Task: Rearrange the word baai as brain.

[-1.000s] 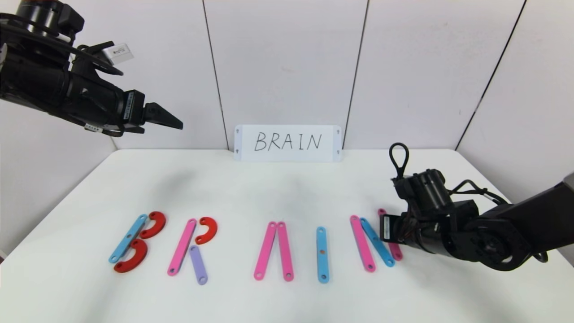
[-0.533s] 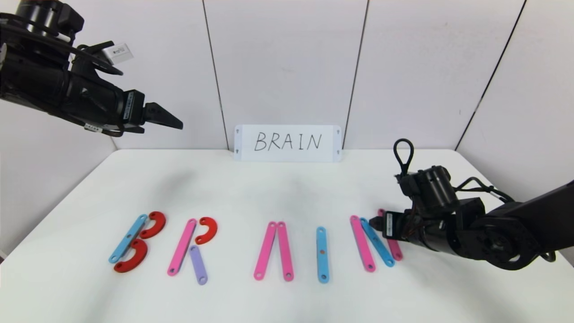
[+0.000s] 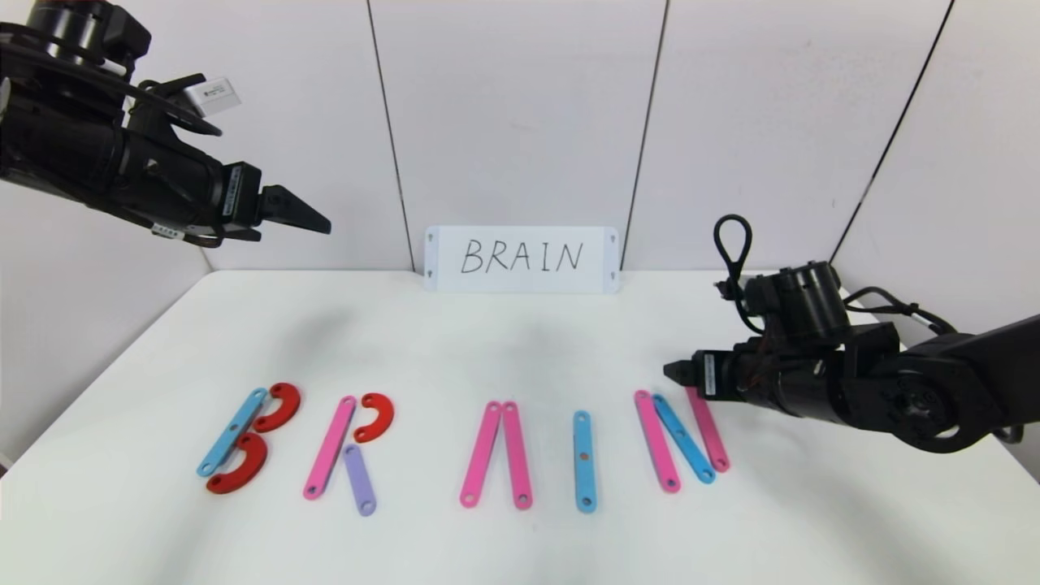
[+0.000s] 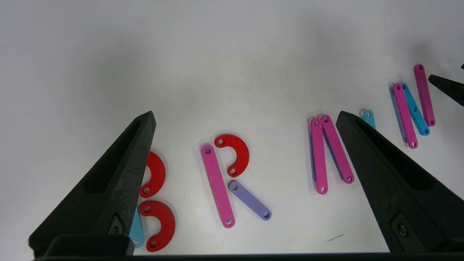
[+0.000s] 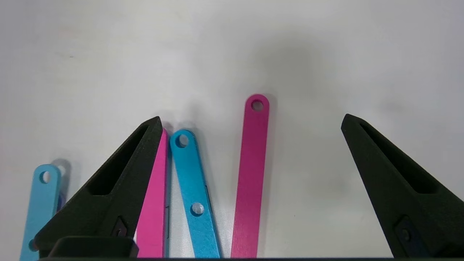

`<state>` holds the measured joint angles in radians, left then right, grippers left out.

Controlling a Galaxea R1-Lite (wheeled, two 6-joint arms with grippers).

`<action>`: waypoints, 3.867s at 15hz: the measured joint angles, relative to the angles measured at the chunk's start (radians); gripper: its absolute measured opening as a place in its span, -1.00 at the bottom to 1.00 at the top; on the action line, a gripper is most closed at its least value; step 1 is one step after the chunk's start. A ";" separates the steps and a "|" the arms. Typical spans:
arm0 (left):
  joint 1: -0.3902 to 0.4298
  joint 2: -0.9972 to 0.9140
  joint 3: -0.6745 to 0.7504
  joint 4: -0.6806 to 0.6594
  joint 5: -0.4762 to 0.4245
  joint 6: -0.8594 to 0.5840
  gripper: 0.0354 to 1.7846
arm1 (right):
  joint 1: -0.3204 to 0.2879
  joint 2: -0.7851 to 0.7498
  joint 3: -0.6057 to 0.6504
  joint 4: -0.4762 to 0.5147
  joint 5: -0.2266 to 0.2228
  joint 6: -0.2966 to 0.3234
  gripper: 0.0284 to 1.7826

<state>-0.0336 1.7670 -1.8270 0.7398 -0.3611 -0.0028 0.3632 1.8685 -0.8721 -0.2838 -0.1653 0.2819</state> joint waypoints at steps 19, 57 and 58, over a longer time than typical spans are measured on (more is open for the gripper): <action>-0.026 -0.389 0.385 -0.003 0.013 0.052 0.95 | -0.099 -0.661 -0.038 0.519 0.254 -0.183 0.94; 0.023 -1.767 1.791 -0.831 0.387 0.096 0.95 | -0.365 -1.869 0.853 0.177 0.139 -0.391 0.94; 0.023 -1.767 1.809 -0.824 0.381 0.093 0.95 | -0.365 -1.870 0.862 0.184 0.148 -0.389 0.94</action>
<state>-0.0109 -0.0004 -0.0183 -0.0847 0.0196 0.0898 -0.0017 -0.0013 -0.0100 -0.1000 -0.0177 -0.1072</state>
